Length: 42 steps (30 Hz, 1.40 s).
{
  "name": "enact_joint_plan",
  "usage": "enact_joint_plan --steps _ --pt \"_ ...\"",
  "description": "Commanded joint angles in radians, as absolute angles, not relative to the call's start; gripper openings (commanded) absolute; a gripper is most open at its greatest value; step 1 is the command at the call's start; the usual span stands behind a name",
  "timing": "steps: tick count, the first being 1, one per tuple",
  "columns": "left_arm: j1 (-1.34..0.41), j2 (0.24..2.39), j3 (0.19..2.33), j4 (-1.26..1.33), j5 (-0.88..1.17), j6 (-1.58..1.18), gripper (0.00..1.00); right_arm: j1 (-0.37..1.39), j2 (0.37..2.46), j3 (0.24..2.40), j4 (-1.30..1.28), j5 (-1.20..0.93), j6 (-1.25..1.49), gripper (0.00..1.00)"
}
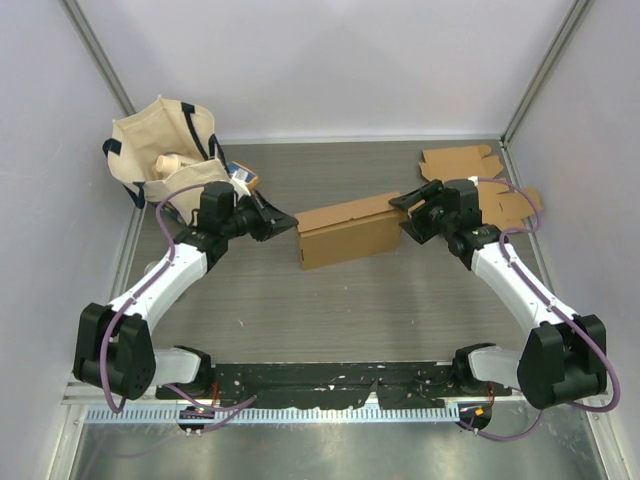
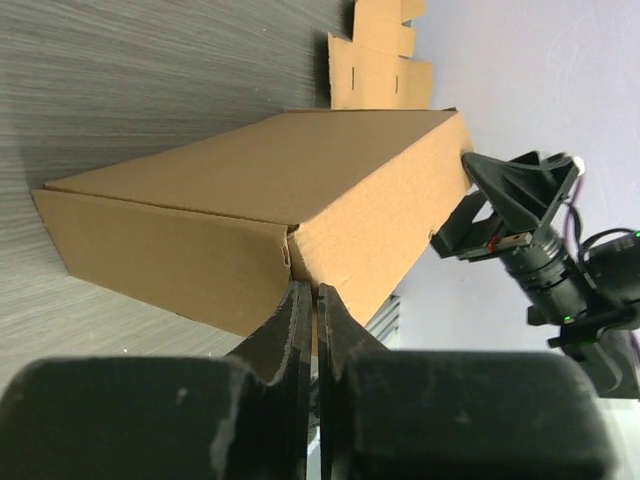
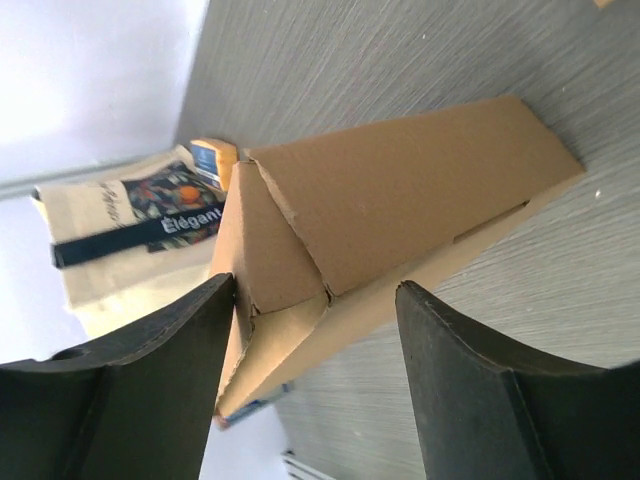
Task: Fold the paper box
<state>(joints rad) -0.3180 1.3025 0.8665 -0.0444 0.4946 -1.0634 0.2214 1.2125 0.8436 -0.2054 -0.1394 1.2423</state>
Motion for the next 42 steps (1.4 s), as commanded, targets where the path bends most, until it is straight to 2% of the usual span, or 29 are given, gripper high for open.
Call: enact_joint_plan --steps 1,4,5,9,18,24,28,29,30,31,32,35,38,42 --pt "-0.337 1.336 0.857 -0.198 0.431 -0.936 0.04 0.193 1.23 0.922 -0.279 -0.297 0.857 0.75" --pt "-0.337 1.328 0.874 -0.242 0.397 -0.893 0.04 0.114 1.204 0.937 -0.258 -0.426 0.679 0.76" --pt "-0.337 1.33 0.885 -0.251 0.394 -0.885 0.04 0.089 1.21 0.957 -0.277 -0.536 0.643 0.77" --pt "-0.339 1.338 0.908 -0.281 0.397 -0.85 0.04 0.028 1.281 1.047 -0.4 -0.679 0.425 0.77" --pt "-0.337 1.358 0.936 -0.305 0.419 -0.808 0.04 0.012 1.341 1.083 -0.29 -0.75 0.439 0.8" --pt "-0.339 1.358 0.914 -0.292 0.414 -0.784 0.04 -0.031 1.374 0.977 -0.192 -0.721 0.469 0.7" --pt "-0.339 1.351 0.9 -0.291 0.417 -0.765 0.04 -0.046 1.385 0.907 -0.143 -0.718 0.502 0.55" --pt "-0.339 1.345 0.9 -0.298 0.414 -0.758 0.09 -0.046 1.384 0.89 -0.109 -0.719 0.53 0.51" --pt "-0.339 1.341 0.905 -0.304 0.417 -0.752 0.14 -0.046 1.381 0.847 -0.089 -0.721 0.546 0.42" --pt "-0.337 1.327 0.907 -0.31 0.416 -0.741 0.2 -0.046 1.379 0.827 -0.068 -0.724 0.558 0.39" --pt "-0.339 1.319 0.916 -0.314 0.416 -0.738 0.33 -0.046 1.376 0.793 -0.02 -0.736 0.587 0.37" --pt "-0.339 1.284 0.936 -0.339 0.425 -0.736 0.55 -0.046 1.381 0.778 0.03 -0.749 0.61 0.36" --pt "-0.339 1.264 0.946 -0.354 0.456 -0.742 0.62 -0.046 1.387 0.79 0.034 -0.765 0.62 0.36" --pt "-0.339 1.265 0.931 -0.315 0.446 -0.758 0.66 -0.046 1.385 0.811 0.032 -0.773 0.623 0.36"
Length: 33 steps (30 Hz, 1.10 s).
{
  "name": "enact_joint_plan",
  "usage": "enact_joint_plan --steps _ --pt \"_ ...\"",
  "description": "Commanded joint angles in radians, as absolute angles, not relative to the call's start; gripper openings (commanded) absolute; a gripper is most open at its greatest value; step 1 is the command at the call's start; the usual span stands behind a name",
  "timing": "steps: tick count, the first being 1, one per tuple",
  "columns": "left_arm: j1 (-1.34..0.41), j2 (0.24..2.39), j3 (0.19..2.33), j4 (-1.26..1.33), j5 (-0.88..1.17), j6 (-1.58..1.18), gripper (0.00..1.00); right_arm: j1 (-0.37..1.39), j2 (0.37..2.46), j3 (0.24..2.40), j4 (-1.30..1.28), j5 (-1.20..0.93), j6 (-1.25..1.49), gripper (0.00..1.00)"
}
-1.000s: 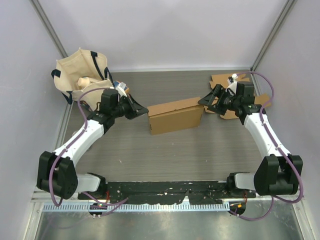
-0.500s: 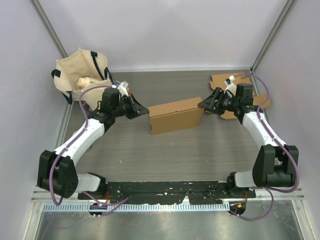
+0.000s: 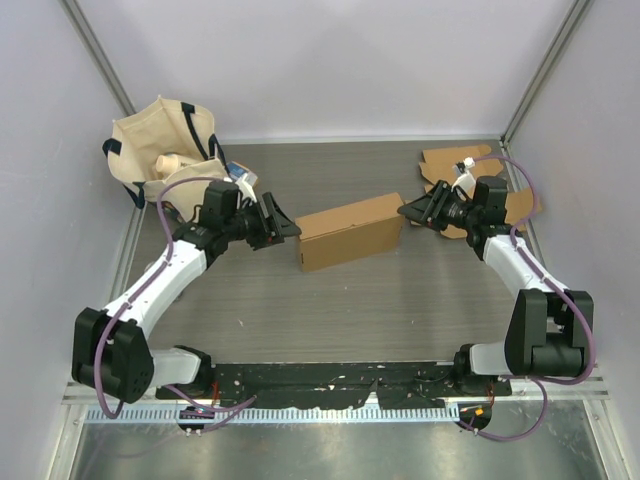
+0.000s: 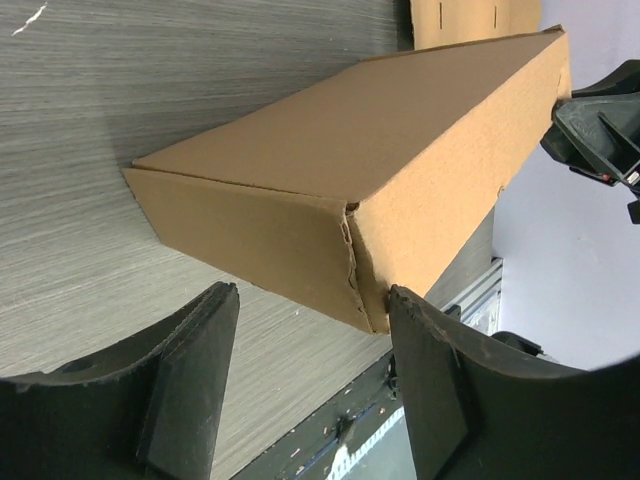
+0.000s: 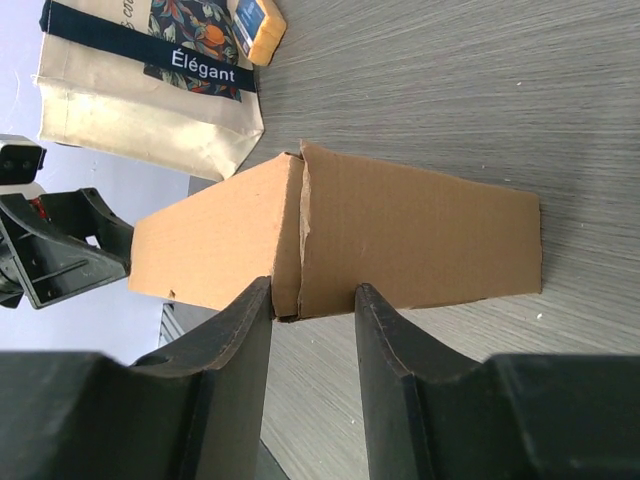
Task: Fold the paper box
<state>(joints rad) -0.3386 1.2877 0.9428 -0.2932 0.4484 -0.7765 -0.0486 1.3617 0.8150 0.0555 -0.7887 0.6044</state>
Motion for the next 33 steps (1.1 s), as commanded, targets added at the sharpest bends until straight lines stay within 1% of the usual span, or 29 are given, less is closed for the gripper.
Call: enact_joint_plan --steps 1,4,5,7,8,10,11,14,16,17,18,19,20,21,22,23,25,26,28,30,31,32,33 --pt "-0.339 1.276 0.933 -0.308 0.469 -0.761 0.65 -0.046 1.387 0.813 0.032 -0.775 0.623 0.36" --pt "-0.344 1.325 0.934 -0.285 0.498 -0.772 0.59 -0.046 1.393 0.802 0.041 -0.772 0.633 0.36" --pt "-0.356 1.33 0.927 -0.284 0.499 -0.77 0.51 -0.046 1.391 0.789 0.04 -0.769 0.638 0.35" --pt "-0.37 1.316 0.887 -0.284 0.48 -0.772 0.43 -0.046 1.373 0.767 0.041 -0.761 0.646 0.32" --pt "-0.38 1.307 0.868 -0.282 0.462 -0.772 0.37 -0.046 1.365 0.746 0.034 -0.747 0.652 0.31" --pt "-0.402 1.273 0.81 -0.29 0.442 -0.772 0.3 -0.046 1.33 0.721 0.009 -0.724 0.653 0.26" --pt "-0.414 1.263 0.793 -0.293 0.427 -0.77 0.25 -0.046 1.316 0.697 -0.041 -0.692 0.649 0.25" --pt "-0.506 1.212 0.732 -0.324 0.323 -0.77 0.2 -0.046 1.228 0.664 -0.196 -0.582 0.615 0.25" --pt "-0.56 1.186 0.707 -0.36 0.247 -0.773 0.2 -0.048 1.186 0.652 -0.265 -0.543 0.609 0.29" --pt "-0.569 1.174 0.703 -0.38 0.232 -0.775 0.2 -0.048 1.146 0.653 -0.352 -0.522 0.603 0.31" --pt "-0.577 1.157 0.696 -0.388 0.219 -0.776 0.22 -0.048 1.125 0.655 -0.395 -0.502 0.574 0.39" --pt "-0.584 1.131 0.686 -0.396 0.213 -0.776 0.25 -0.048 1.099 0.657 -0.435 -0.499 0.563 0.43" --pt "-0.586 1.073 0.684 -0.417 0.209 -0.773 0.39 -0.048 1.045 0.663 -0.499 -0.497 0.554 0.52" --pt "-0.586 1.033 0.683 -0.426 0.207 -0.772 0.49 -0.048 1.01 0.667 -0.527 -0.497 0.543 0.58" --pt "-0.586 0.997 0.687 -0.439 0.198 -0.767 0.6 -0.048 0.974 0.672 -0.547 -0.495 0.537 0.62" --pt "-0.586 0.939 0.696 -0.471 0.19 -0.761 0.76 -0.048 0.944 0.693 -0.586 -0.491 0.529 0.71" --pt "-0.583 0.917 0.742 -0.506 0.199 -0.753 0.88 -0.048 0.871 0.721 -0.626 -0.463 0.505 0.78" --pt "-0.581 0.922 0.761 -0.527 0.218 -0.752 0.89 -0.048 0.858 0.738 -0.635 -0.454 0.505 0.84" --pt "-0.578 0.965 0.797 -0.538 0.235 -0.782 0.91 -0.048 0.885 0.736 -0.598 -0.463 0.488 0.87" --pt "-0.577 1.026 0.795 -0.517 0.209 -0.848 0.9 -0.048 0.957 0.744 -0.501 -0.495 0.479 0.87" --pt "-0.575 1.047 0.79 -0.506 0.187 -0.874 0.89 -0.048 1.047 0.741 -0.389 -0.538 0.48 0.87" --pt "-0.574 1.07 0.784 -0.482 0.134 -0.9 0.88 -0.048 1.09 0.742 -0.336 -0.552 0.476 0.85" --pt "-0.568 1.125 0.767 -0.453 0.123 -0.94 0.87 -0.045 1.136 0.744 -0.28 -0.56 0.476 0.84"
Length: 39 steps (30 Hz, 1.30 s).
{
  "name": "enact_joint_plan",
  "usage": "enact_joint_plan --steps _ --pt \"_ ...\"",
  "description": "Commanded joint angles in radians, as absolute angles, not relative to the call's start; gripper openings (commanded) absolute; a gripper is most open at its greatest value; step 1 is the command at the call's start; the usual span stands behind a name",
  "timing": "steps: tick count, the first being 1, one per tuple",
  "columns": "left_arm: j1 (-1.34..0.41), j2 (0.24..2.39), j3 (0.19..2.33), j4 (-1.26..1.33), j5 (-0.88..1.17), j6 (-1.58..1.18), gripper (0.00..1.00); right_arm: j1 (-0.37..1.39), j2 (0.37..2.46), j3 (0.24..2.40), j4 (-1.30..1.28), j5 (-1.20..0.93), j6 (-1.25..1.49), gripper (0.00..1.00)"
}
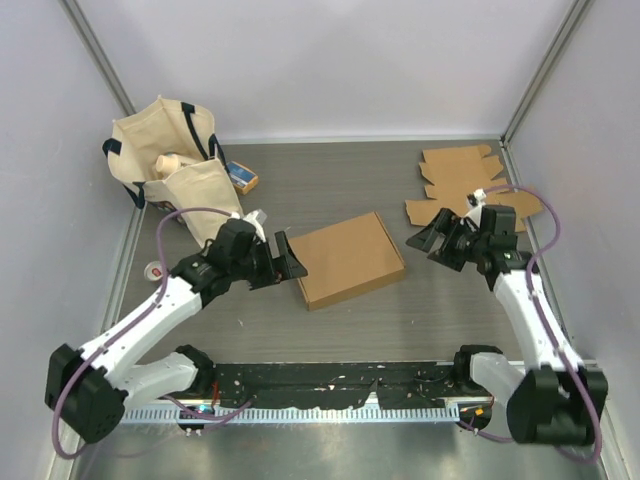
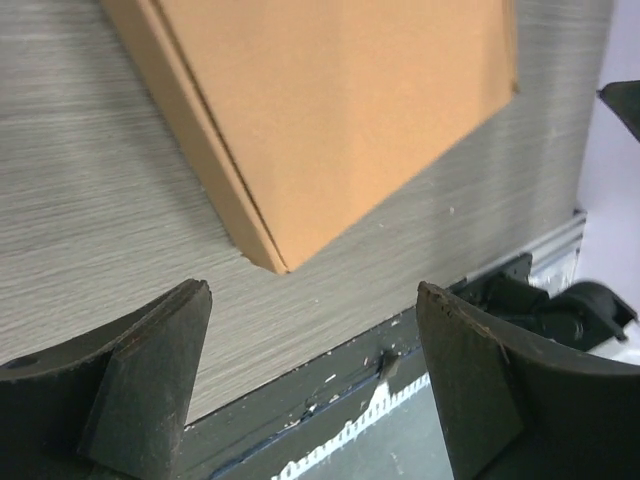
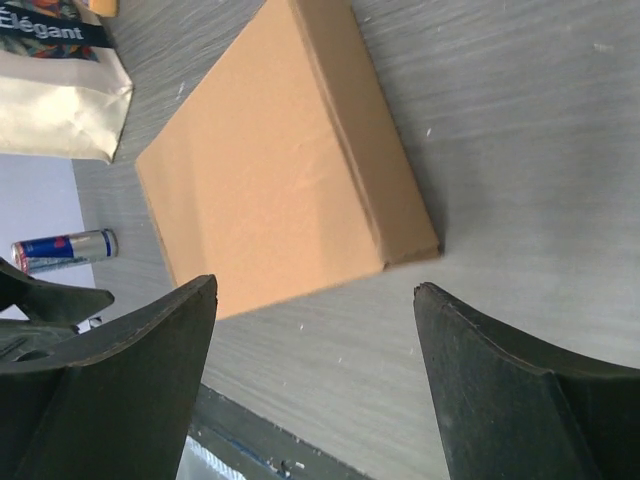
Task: Fold the paper box
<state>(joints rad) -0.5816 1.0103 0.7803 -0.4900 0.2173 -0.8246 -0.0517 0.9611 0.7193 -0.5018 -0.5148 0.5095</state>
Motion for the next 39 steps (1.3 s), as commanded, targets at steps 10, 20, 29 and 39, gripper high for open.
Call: enact_joint_plan --steps 10,20,29,39 --pt "-0.546 1.445 0.811 -0.063 0.118 -1.035 0.74 0.162 1.552 0.819 0.087 -0.471 0.483 0.66" --pt "-0.448 1.877 1.303 -0.072 0.041 -0.948 0.63 0.198 1.816 1.014 0.298 -0.359 0.724 0.38" --pt "-0.377 2.193 1.784 -0.198 0.014 -0.838 0.65 0.206 2.132 1.465 0.192 -0.25 0.63 0.42" --pt "-0.367 2.27 2.028 -0.376 -0.073 -0.713 0.82 0.195 2.133 1.586 0.086 -0.142 0.551 0.73"
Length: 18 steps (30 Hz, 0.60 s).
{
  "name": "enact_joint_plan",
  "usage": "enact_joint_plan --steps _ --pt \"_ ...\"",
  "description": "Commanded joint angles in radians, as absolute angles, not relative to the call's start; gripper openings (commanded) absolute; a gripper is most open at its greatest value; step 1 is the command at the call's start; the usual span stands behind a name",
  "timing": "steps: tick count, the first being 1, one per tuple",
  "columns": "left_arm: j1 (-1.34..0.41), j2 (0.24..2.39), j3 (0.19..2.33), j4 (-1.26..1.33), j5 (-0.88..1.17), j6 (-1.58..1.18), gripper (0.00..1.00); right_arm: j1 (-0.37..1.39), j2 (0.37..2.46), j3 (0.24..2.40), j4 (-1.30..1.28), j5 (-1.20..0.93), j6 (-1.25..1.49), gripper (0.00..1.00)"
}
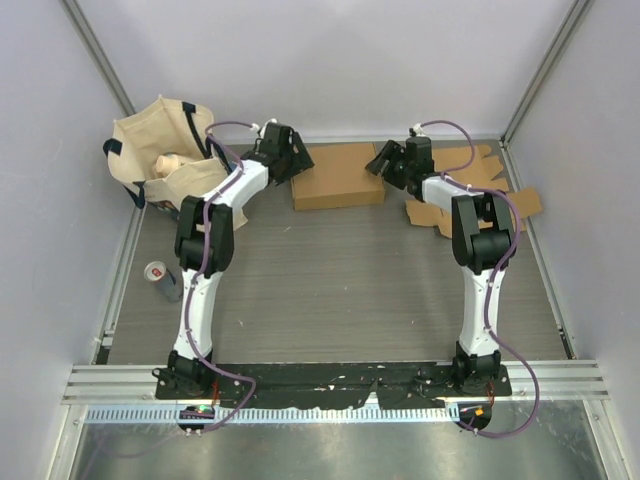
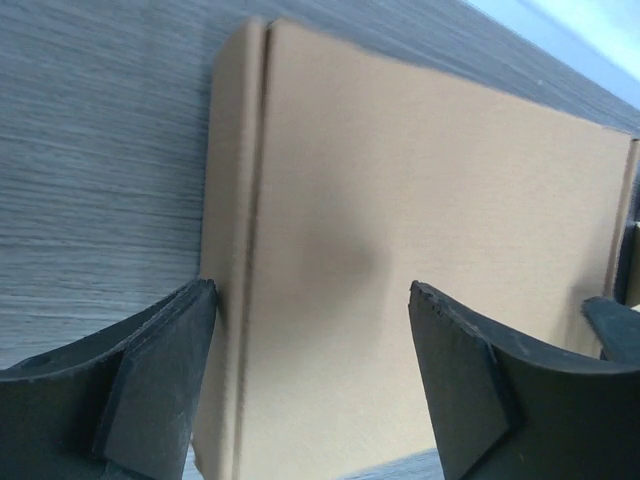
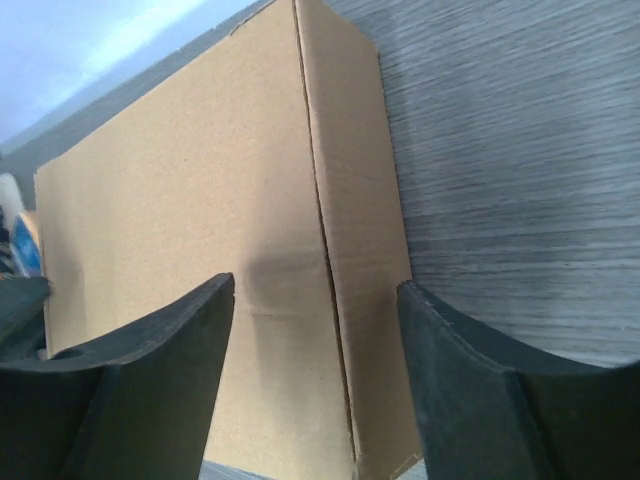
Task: Fold the paper box
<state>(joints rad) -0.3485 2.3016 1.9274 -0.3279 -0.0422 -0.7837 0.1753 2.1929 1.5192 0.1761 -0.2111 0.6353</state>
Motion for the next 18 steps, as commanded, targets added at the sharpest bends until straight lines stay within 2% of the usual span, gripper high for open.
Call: enact_joint_plan --steps 1,2,3,4,6,9,10,14,17,18 --pt "-0.371 2.252 2.029 -0.397 -0.11 -0.697 0.84 0.189 2.103 1.604 -0.048 -0.086 0.532 0.84" --pt "-0.377 2.205 2.023 -0.406 -0.138 -0.665 0.87 0.178 2.08 1.621 -0.117 -0.045 0.513 0.87" --pt "-0.39 2.182 2.023 -0.419 -0.159 -0.648 0.94 0.151 2.035 1.637 -0.186 -0.005 0.494 0.88" --pt "-0.397 2.16 2.023 -0.445 -0.201 -0.637 0.95 0.134 2.01 1.65 -0.295 0.088 0.444 0.88" --pt "-0.419 2.088 2.02 -0.469 -0.228 -0.603 0.96 0.117 1.95 1.625 -0.354 0.155 0.361 0.88" --pt "-0.472 1.97 1.984 -0.483 -0.281 -0.565 0.93 0.127 1.893 1.559 -0.466 0.305 0.192 0.87" --pt "-0.488 1.939 1.967 -0.466 -0.284 -0.561 0.91 0.146 1.901 1.545 -0.548 0.439 0.169 0.86" --pt "-0.604 1.78 1.8 -0.387 -0.255 -0.569 0.84 0.218 1.879 1.456 -0.643 0.758 0.048 0.82" --pt "-0.649 1.692 1.689 -0.353 -0.203 -0.624 0.81 0.283 1.817 1.356 -0.626 0.825 0.017 0.8" --pt "-0.652 1.68 1.665 -0.344 -0.127 -0.643 0.81 0.297 1.807 1.344 -0.629 0.809 0.014 0.79"
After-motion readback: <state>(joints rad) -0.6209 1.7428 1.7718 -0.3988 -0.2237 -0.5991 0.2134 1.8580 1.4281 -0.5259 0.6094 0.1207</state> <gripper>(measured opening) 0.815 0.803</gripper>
